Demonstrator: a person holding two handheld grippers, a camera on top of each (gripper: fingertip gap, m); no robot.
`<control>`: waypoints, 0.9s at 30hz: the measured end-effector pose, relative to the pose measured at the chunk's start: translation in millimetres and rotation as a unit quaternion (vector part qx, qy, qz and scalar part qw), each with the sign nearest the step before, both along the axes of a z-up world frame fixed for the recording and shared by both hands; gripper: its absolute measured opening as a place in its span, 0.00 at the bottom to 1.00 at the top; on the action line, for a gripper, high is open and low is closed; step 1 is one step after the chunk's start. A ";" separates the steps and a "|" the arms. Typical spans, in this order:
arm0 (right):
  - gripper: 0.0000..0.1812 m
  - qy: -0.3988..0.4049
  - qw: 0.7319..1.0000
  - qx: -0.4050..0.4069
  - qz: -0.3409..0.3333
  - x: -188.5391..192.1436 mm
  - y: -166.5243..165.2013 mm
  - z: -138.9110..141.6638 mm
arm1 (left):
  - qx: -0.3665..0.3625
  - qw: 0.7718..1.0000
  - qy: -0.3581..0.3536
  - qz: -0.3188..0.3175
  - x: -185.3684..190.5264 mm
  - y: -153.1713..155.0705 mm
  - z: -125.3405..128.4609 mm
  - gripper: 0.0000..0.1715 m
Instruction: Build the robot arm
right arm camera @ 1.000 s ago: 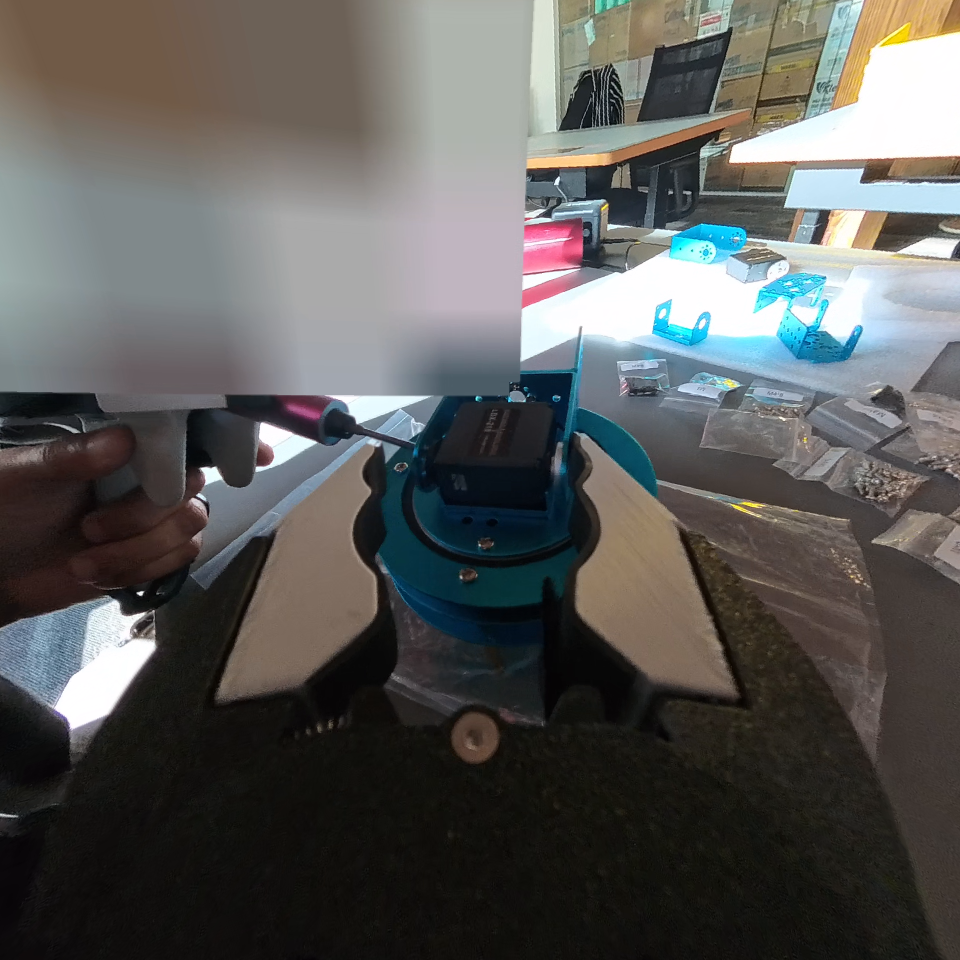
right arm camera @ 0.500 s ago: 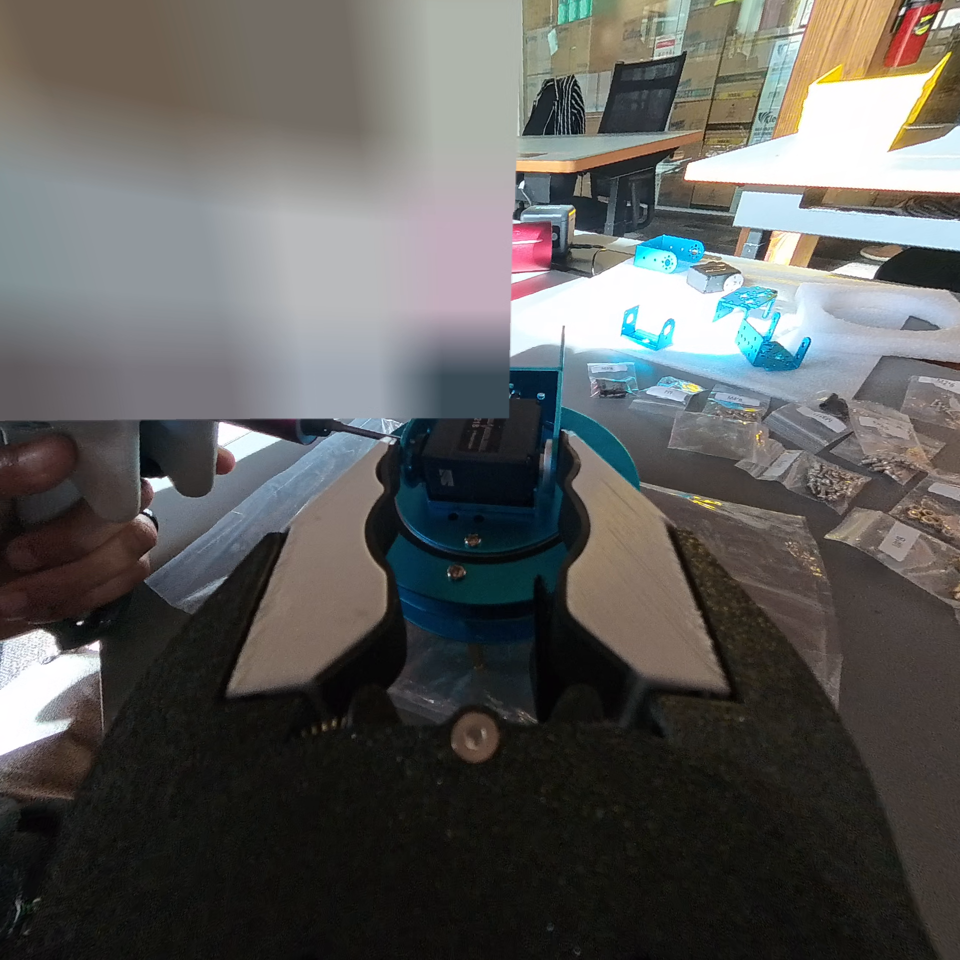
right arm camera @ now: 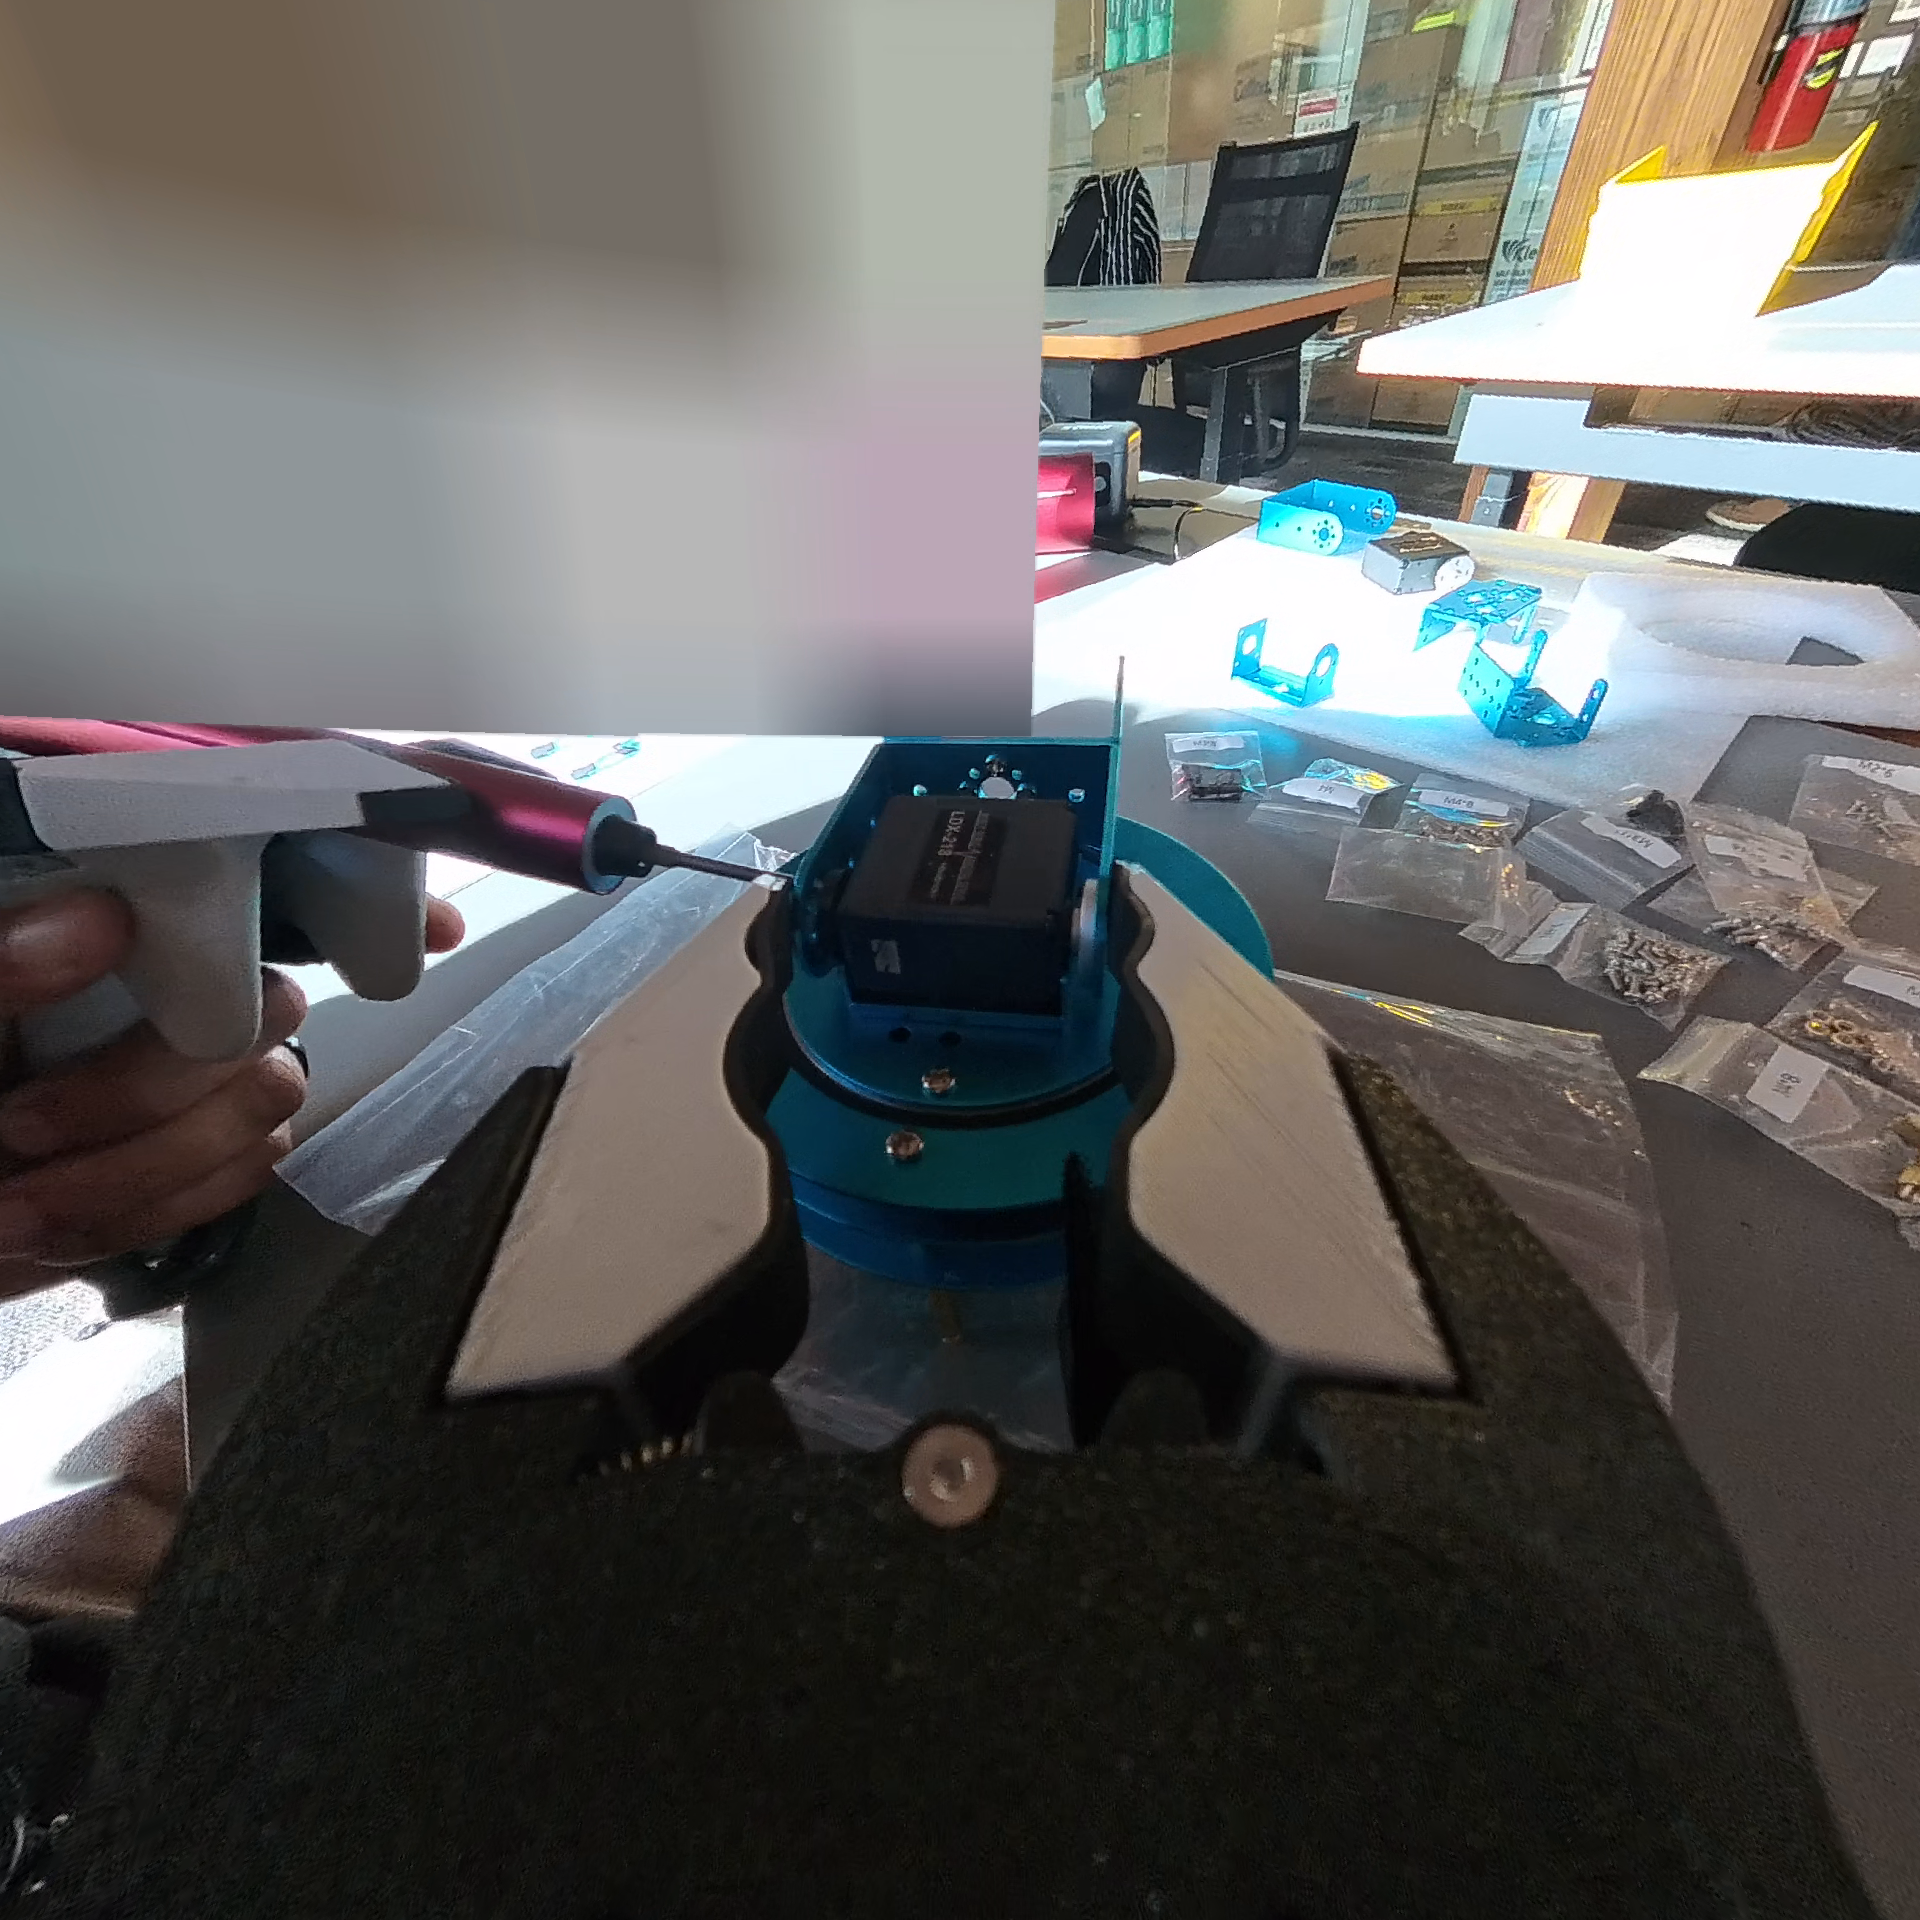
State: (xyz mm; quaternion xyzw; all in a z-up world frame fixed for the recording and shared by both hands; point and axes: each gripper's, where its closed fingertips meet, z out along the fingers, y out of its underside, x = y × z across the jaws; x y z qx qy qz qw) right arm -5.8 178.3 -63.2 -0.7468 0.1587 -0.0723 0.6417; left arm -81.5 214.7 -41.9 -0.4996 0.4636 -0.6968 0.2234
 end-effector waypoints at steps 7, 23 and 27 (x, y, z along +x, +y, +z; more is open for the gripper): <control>0.36 -0.012 1.000 -0.003 0.013 -1.5 -2.2 1.7 | -0.013 1.000 0.007 -0.005 0.1 -1.5 -1.6 0.12; 0.14 -0.376 0.868 -0.192 0.262 -67.3 38.3 4.9 | -0.021 0.999 0.025 -0.016 1.1 -2.5 -1.0 0.12; 0.12 -0.351 0.873 -0.194 0.277 -66.4 38.3 4.4 | -0.022 0.999 0.035 -0.024 0.3 -3.3 -3.4 0.12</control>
